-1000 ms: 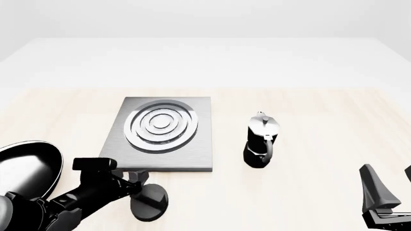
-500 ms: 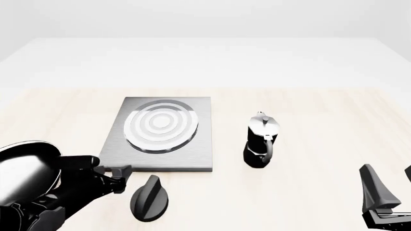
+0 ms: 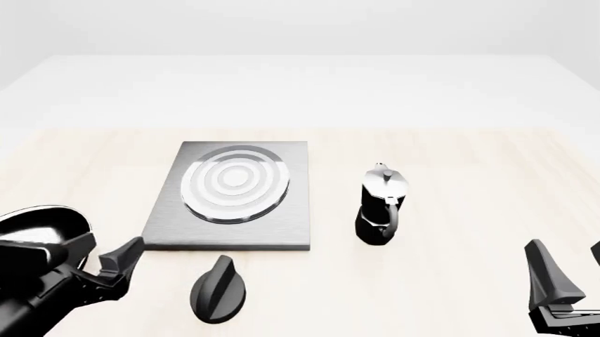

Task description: Turn on the stove.

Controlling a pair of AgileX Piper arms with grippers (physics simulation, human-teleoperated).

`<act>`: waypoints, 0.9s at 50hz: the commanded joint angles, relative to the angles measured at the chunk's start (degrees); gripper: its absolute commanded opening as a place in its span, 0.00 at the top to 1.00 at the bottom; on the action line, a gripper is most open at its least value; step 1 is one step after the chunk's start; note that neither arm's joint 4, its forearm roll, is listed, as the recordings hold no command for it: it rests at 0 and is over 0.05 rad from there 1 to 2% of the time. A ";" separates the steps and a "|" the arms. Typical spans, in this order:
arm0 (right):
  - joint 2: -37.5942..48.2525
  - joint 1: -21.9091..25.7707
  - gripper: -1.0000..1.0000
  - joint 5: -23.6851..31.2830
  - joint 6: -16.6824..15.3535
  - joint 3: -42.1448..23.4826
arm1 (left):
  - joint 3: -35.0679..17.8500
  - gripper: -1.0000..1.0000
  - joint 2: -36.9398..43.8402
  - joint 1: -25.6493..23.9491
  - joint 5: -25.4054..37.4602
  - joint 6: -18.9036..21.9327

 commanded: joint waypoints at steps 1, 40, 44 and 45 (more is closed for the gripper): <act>-0.01 0.00 0.00 0.01 0.01 0.00 | -1.96 0.00 -23.21 -0.48 19.16 2.26; -0.01 0.01 0.00 0.01 0.01 0.00 | -19.46 0.00 -35.79 3.72 38.39 3.53; 0.01 -0.01 0.00 -0.01 0.00 0.00 | -19.55 0.00 -35.79 3.27 39.60 3.63; -0.01 -0.01 0.00 0.01 0.01 0.00 | -19.30 0.00 -35.79 3.24 39.89 3.27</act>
